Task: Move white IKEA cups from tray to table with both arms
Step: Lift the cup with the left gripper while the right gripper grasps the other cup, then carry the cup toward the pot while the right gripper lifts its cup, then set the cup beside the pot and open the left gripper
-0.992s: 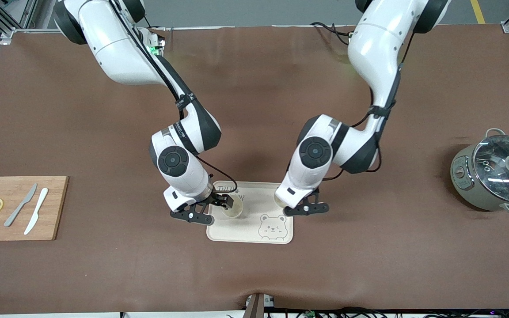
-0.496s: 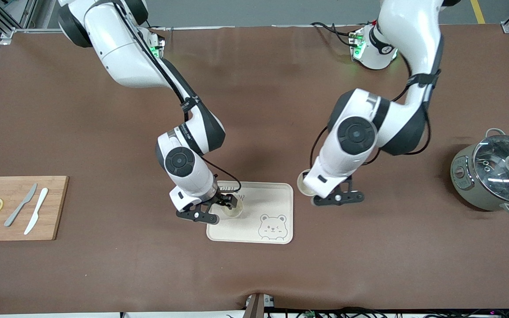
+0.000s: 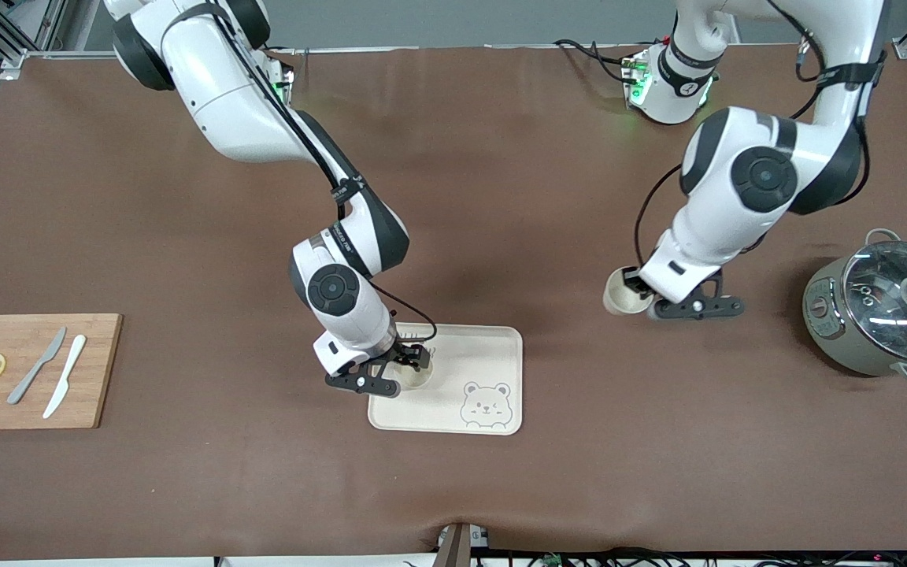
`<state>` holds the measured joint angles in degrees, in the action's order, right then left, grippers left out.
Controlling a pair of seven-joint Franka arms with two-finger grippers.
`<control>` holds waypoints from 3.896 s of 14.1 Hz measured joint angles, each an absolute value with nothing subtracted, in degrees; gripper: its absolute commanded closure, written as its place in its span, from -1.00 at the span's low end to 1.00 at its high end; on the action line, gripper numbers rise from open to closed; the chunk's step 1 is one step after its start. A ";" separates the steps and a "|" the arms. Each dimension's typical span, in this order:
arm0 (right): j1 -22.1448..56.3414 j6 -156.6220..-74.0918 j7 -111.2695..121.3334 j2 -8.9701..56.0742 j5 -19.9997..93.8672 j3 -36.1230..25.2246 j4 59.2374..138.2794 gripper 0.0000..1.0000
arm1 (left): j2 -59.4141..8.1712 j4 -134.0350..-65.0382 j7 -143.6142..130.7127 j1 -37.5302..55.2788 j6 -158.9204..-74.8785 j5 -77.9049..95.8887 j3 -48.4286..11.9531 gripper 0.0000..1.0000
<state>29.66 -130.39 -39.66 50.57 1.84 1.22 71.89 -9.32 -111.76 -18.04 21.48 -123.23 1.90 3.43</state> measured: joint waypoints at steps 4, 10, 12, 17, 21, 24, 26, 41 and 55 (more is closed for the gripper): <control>30.33 -132.12 -39.66 52.00 1.83 1.19 71.90 -1.00 | -0.50 -124.86 -9.68 15.20 -129.31 1.90 3.50 1.00; 30.53 -132.72 -39.65 52.69 1.83 1.06 71.89 -0.69 | 6.18 -140.26 0.51 7.33 -140.57 2.22 3.55 1.00; 30.53 -132.73 -39.64 52.69 1.82 0.99 71.88 0.00 | 6.21 -143.24 4.63 5.34 -143.36 4.57 3.59 1.00; 30.51 -132.73 -39.64 52.70 1.82 0.57 71.83 0.83 | 5.25 -148.71 7.80 4.42 -150.17 6.08 3.56 1.00; 30.48 -132.74 -39.63 52.69 1.82 0.39 71.77 1.00 | 1.56 -151.93 13.72 0.23 -157.99 6.10 3.61 1.00; 30.48 -132.74 -39.63 52.69 1.82 0.38 71.76 1.00 | -0.43 -152.21 17.14 -2.72 -160.04 6.10 3.63 1.00; 30.48 -132.74 -39.63 52.69 1.82 0.37 71.76 1.00 | -1.20 -152.21 18.09 -3.40 -160.79 6.10 3.62 1.00; 29.55 -121.81 -39.65 48.52 1.85 0.05 69.81 1.00 | -5.43 -151.13 18.56 -3.25 -163.90 6.57 3.31 -0.53; 11.67 -103.13 -5.42 32.90 1.90 -0.15 73.94 1.00 | -6.17 -149.25 19.17 -3.26 -164.83 6.65 3.22 -1.00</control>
